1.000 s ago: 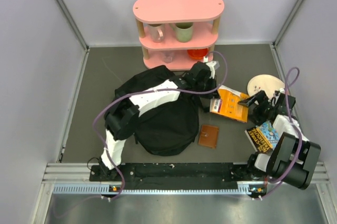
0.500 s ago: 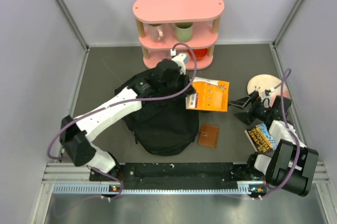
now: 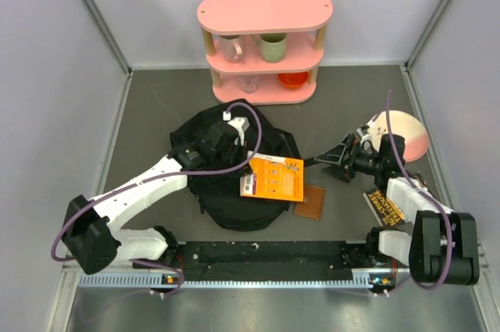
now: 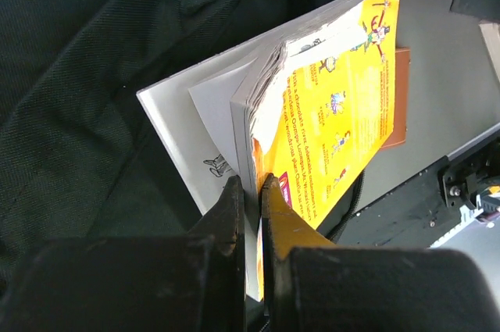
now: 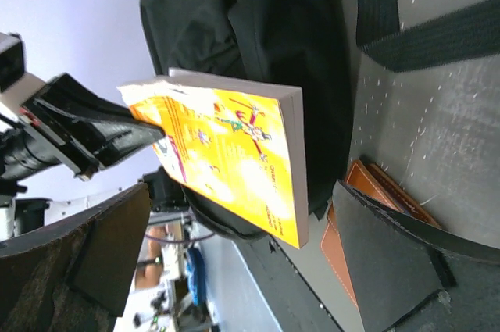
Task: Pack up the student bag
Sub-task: Pick up the book from the center of the board.
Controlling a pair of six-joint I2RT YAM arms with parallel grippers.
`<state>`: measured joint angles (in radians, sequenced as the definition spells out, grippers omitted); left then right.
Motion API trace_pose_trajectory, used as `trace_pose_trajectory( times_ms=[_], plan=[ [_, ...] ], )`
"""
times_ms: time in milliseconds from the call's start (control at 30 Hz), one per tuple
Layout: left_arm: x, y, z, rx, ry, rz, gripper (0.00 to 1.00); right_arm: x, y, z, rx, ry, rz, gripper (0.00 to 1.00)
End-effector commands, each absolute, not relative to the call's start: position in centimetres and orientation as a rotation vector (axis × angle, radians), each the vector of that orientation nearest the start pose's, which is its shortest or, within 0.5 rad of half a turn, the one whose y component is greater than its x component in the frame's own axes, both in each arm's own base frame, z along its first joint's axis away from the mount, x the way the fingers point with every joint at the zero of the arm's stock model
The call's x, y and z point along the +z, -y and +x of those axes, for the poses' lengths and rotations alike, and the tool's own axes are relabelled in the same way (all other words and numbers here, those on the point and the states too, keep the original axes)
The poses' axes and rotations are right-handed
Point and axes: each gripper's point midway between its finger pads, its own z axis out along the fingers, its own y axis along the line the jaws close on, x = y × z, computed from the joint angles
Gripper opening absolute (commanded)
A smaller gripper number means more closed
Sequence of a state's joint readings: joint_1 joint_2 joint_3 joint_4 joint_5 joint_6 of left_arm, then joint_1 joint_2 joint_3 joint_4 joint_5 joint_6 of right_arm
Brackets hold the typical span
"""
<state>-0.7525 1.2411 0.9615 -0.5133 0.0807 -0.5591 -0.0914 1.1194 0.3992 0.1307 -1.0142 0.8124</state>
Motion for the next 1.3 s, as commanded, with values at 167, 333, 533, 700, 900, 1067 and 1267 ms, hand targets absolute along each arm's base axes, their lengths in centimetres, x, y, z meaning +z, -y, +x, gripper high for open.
trace_pose_trajectory(
  times_ms=[167, 333, 533, 700, 900, 1067, 1267],
  plan=[
    [11.6, 22.9, 23.3, -0.433, -2.599, 0.208, 0.08, 9.8, -18.3, 24.0, 1.549, -2.292, 0.238, 0.99],
    [9.5, 23.3, 23.1, -0.428, -2.655, 0.217, 0.09, 8.9, -20.1, 23.6, 1.630, -2.305, 0.225, 0.98],
    [8.7, 26.2, 22.5, -0.619, -2.677, 0.244, 0.11, 8.1, -20.8, 23.6, 1.610, -2.332, 0.236, 0.97],
    [8.4, 27.7, 23.1, -0.689, -2.671, 0.231, 0.11, 7.0, -20.6, 23.8, 1.557, -2.384, 0.216, 0.98],
    [7.9, 28.2, 23.2, -0.711, -2.679, 0.217, 0.11, 7.2, -21.1, 23.5, 1.642, -2.368, 0.186, 0.95],
    [8.1, 29.1, 23.2, -0.779, -2.658, 0.222, 0.13, 9.9, -21.7, 23.3, 1.756, -2.239, 0.104, 0.59],
    [9.5, 29.1, 23.8, -0.782, -2.605, 0.207, 0.36, 12.1, -21.8, 23.2, 1.768, -2.187, 0.083, 0.07]
  ],
)
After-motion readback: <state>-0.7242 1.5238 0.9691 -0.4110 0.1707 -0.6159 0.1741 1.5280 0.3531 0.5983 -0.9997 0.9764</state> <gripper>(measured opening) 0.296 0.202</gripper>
